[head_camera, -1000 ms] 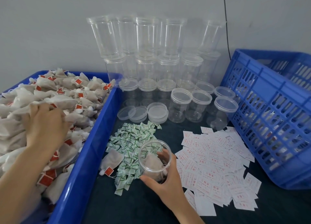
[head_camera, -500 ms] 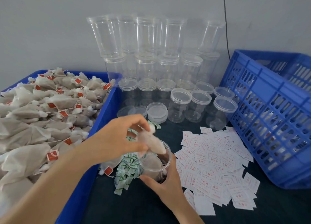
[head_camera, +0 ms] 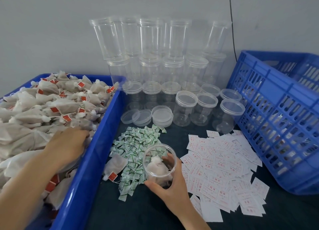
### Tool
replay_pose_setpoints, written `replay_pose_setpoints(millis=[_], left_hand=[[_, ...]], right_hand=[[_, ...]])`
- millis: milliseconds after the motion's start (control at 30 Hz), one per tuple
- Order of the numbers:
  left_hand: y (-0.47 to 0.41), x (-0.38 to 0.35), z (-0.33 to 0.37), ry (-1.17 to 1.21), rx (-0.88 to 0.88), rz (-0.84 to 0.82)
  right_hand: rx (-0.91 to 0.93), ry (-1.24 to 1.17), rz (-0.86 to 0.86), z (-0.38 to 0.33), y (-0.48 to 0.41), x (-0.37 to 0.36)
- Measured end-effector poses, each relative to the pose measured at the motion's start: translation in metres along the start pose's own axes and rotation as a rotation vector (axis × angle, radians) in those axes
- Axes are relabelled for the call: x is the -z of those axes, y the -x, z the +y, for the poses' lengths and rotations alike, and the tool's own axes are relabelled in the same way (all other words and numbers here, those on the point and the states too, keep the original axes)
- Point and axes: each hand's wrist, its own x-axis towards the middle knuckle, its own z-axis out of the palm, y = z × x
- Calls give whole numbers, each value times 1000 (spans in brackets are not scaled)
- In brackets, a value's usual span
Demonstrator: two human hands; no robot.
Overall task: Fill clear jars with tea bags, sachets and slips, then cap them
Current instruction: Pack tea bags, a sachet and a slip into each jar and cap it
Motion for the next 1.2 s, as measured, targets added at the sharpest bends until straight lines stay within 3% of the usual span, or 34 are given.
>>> replay_pose_setpoints(millis=[233, 333, 500, 600, 667, 867, 1067, 1200], left_hand=[[-3, 3, 18, -114, 181, 52], [-1, 6, 12, -23, 197, 174], [14, 41, 19, 594, 72, 457], [37, 70, 44, 1076, -118, 342], [54, 79, 68, 1262, -230, 229], [65, 48, 136, 1277, -350, 56], [63, -1, 147, 922, -502, 12], [66, -24, 147, 1013, -478, 60]], right_hand=[[-12, 7, -4, 3, -1, 0], [-15, 4, -5, 4, -1, 0], [6, -4, -1, 2, -2, -1], [31, -9, 1, 1, -1, -1], [33, -16, -3, 1, 0, 0], [-36, -64, -41, -5, 0, 1], [-45, -63, -100, -7, 0, 4], [-102, -131, -205, -22, -2, 25]])
